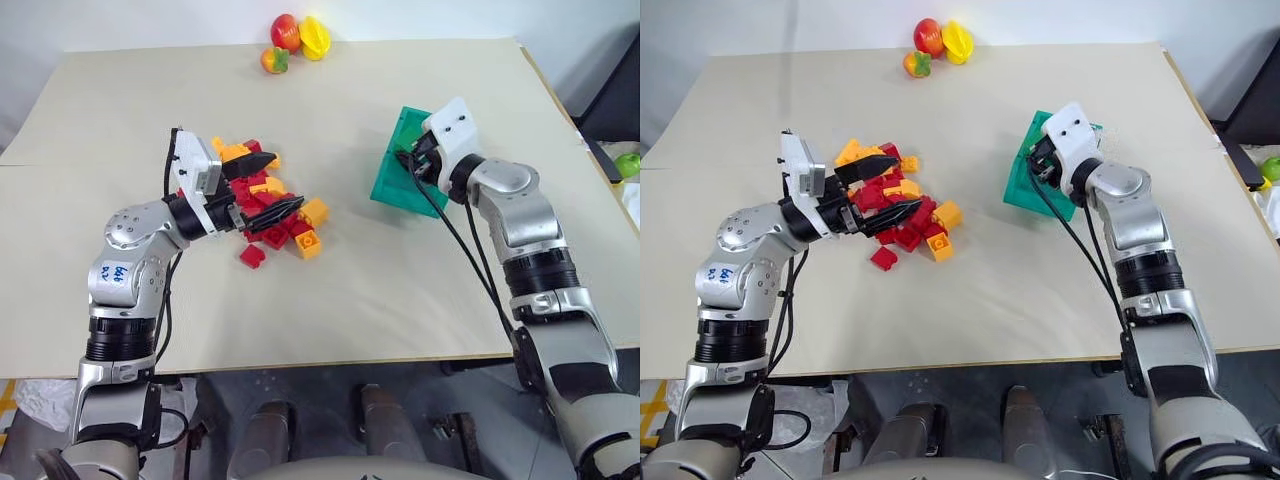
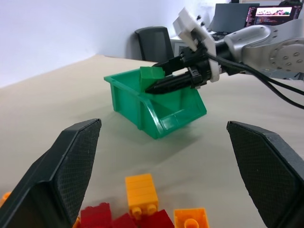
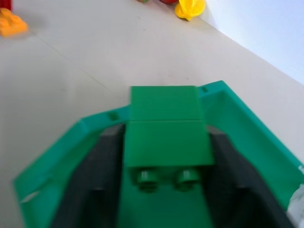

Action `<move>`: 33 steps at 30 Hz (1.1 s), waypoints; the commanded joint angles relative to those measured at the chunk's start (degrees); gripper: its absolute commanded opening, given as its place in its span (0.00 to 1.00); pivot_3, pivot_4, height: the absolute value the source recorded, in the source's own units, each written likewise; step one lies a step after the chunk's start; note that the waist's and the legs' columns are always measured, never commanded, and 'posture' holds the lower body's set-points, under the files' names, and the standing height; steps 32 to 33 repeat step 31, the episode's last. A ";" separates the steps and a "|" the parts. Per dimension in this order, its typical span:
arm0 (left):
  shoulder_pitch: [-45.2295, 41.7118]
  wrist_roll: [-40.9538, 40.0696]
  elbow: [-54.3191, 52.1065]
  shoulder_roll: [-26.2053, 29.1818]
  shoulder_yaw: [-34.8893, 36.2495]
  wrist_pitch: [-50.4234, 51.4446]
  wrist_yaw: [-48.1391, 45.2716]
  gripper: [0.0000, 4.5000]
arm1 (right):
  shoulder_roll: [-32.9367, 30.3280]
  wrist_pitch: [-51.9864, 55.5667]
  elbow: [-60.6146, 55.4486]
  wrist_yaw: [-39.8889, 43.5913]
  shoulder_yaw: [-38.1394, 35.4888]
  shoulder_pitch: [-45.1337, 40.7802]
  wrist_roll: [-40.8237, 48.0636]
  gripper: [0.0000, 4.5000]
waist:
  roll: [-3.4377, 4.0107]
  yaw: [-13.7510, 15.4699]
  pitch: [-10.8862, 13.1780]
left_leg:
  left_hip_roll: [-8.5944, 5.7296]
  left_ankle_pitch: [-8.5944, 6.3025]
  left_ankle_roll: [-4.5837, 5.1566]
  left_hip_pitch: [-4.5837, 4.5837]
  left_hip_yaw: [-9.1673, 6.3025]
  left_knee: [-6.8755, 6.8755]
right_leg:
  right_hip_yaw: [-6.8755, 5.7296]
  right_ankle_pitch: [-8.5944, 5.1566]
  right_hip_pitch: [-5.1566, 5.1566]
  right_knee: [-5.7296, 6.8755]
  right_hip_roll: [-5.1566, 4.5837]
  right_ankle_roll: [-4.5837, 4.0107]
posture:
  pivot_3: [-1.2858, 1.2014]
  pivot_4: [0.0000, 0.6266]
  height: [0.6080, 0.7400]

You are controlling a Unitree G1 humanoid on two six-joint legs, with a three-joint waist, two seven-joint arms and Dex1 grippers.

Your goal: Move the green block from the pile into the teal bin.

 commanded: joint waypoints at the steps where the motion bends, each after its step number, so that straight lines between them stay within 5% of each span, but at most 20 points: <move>1: -0.66 -0.40 -0.17 0.88 1.43 -2.78 -1.14 1.00 | 0.33 -3.80 1.39 2.20 -0.69 -2.76 -0.39 0.75 | 0.00 -0.05 0.00 | 0.00 0.00 0.00 0.00 0.00 0.00 | 0.00 0.00 0.00 -0.01 0.00 0.00 | 0.52 0.24 1.00; 5: -0.38 -1.61 -0.12 1.14 2.25 -1.81 -1.27 1.00 | -0.07 -4.06 -0.06 4.87 -1.15 -2.82 -0.06 0.99 | 0.00 -0.05 0.00 | 0.02 0.00 0.00 0.00 0.00 0.01 | -0.01 0.00 0.01 -0.01 0.01 0.00 | 0.52 0.24 1.00; 12: 1.44 -2.11 -0.13 3.37 4.34 -1.12 -2.14 1.00 | -3.00 -3.98 -3.36 11.65 -1.56 -1.17 0.40 0.99 | 0.01 0.08 0.00 | 0.01 0.00 0.00 -0.01 -0.03 0.01 | -0.01 0.00 0.01 -0.01 0.00 0.00 | 0.52 0.24 1.00; 17: 4.41 -3.90 -2.22 6.23 8.53 0.93 -0.73 1.00 | -7.47 -1.43 -12.04 24.60 -2.57 3.02 6.77 0.99 | 0.01 0.17 0.01 | 0.03 -0.01 0.00 -0.04 -0.06 -0.03 | -0.04 0.00 0.01 -0.10 0.00 0.00 | 0.52 0.24 1.00; 21: 9.77 -3.41 -4.71 8.93 11.45 -0.96 -1.68 1.00 | -12.30 -1.89 -17.32 33.68 -1.55 7.89 9.07 0.99 | 0.02 0.25 0.01 | 0.05 -0.04 0.04 -0.05 -0.07 -0.06 | -0.06 0.00 0.06 -0.24 0.00 0.01 | 0.52 0.24 1.00; 24: 21.77 -4.56 -4.89 14.29 17.42 -0.66 -7.67 1.00 | -17.76 -2.20 -22.03 46.61 -2.42 14.51 15.12 0.99 | 0.07 -0.02 0.02 | 0.11 -0.09 0.06 -0.05 -0.03 -0.12 | -0.04 0.01 0.06 -0.43 0.01 0.01 | 0.52 0.24 1.00; 33: 30.09 -8.88 -6.09 15.57 25.41 1.01 -7.41 1.00 | -17.22 -7.42 -16.01 48.76 -2.96 16.64 14.84 0.99 | 0.14 0.52 0.09 | 0.31 -0.25 0.00 0.09 0.02 0.06 | -0.09 0.00 0.27 -0.60 -0.03 -0.01 | 0.52 0.24 1.00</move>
